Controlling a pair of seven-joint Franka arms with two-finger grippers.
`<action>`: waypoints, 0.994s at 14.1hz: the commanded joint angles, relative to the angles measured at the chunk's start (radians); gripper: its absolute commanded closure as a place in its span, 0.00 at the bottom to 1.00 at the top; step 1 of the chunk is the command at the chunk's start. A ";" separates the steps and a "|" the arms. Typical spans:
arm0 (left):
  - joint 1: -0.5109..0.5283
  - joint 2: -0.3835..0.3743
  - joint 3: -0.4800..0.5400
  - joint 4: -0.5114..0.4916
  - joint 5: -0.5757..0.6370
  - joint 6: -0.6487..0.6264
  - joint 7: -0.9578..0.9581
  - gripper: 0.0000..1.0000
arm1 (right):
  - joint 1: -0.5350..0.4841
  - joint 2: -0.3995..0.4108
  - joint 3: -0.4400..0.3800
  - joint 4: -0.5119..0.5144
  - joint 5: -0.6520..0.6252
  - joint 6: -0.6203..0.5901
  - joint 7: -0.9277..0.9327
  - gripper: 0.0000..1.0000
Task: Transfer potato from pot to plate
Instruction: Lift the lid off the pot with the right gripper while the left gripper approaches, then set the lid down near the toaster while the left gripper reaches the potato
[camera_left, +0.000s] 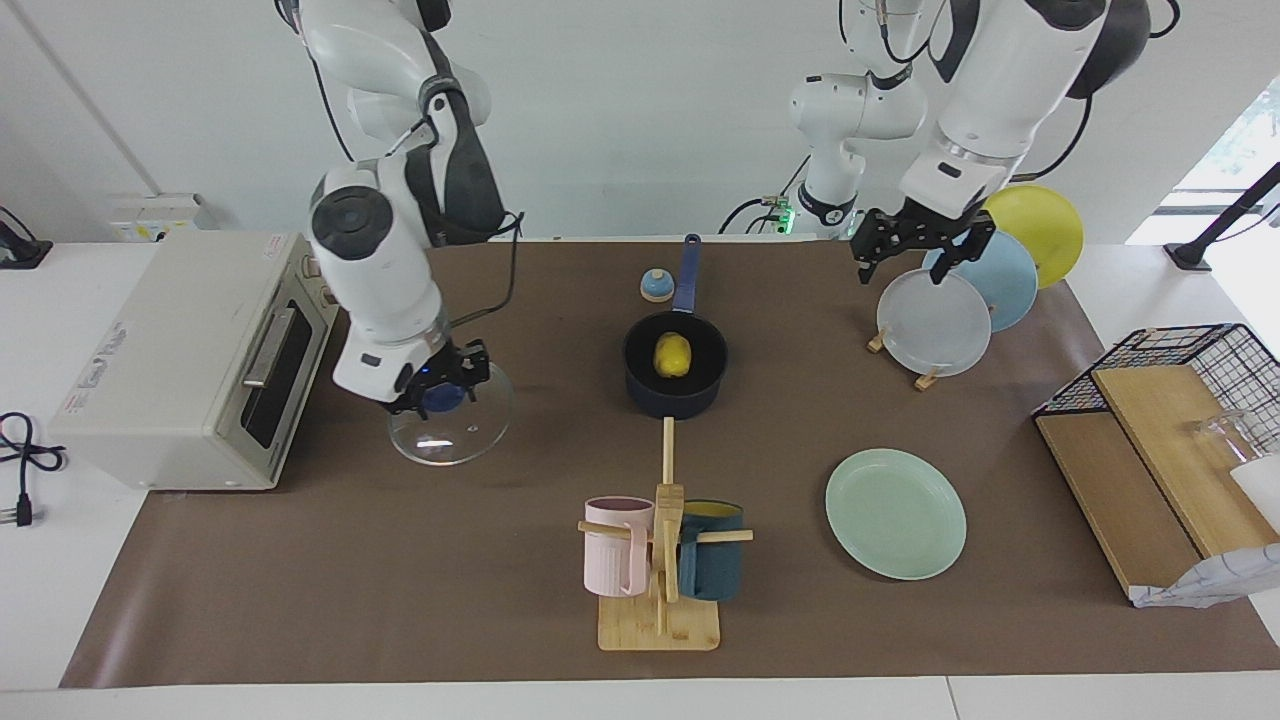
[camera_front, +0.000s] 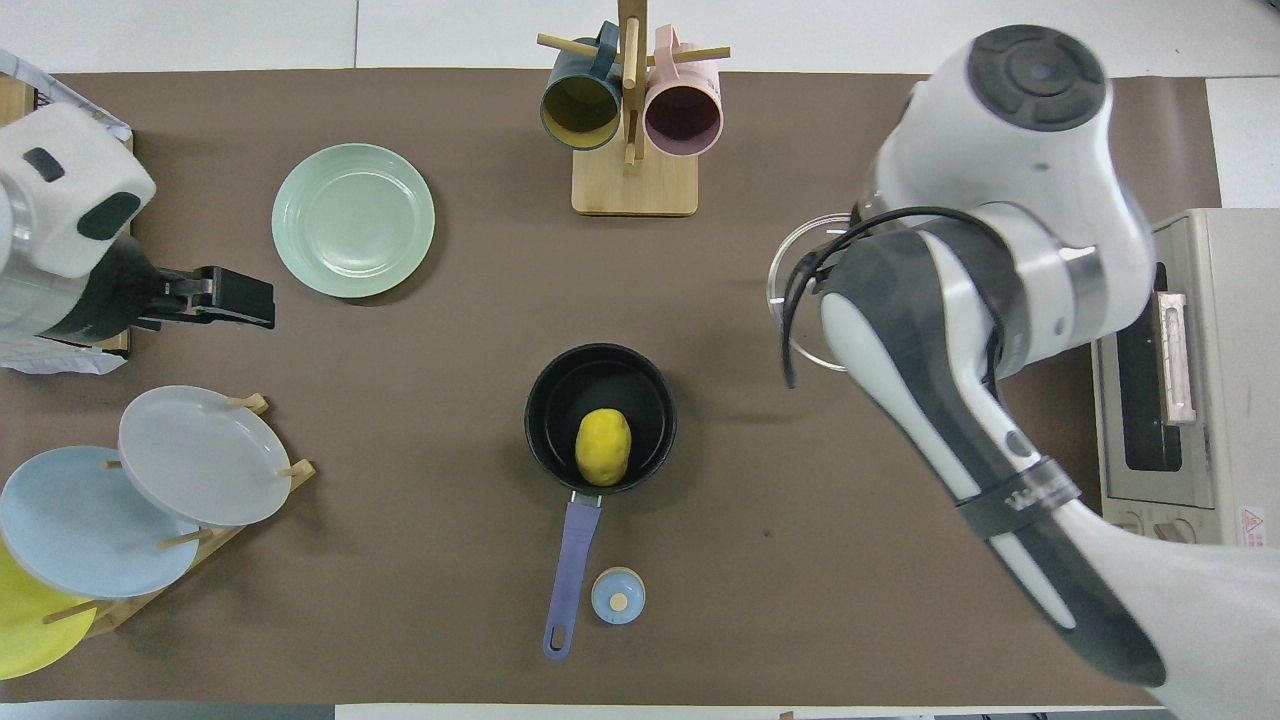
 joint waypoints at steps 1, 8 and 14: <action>-0.170 -0.050 0.012 -0.178 -0.008 0.126 -0.176 0.00 | -0.076 -0.116 0.017 -0.269 0.014 0.170 -0.080 0.66; -0.370 0.143 0.014 -0.298 -0.031 0.527 -0.356 0.00 | -0.106 -0.195 0.017 -0.547 0.016 0.422 -0.150 0.57; -0.373 0.236 0.012 -0.303 -0.031 0.624 -0.347 0.00 | -0.103 -0.189 0.018 -0.459 0.016 0.356 -0.139 0.00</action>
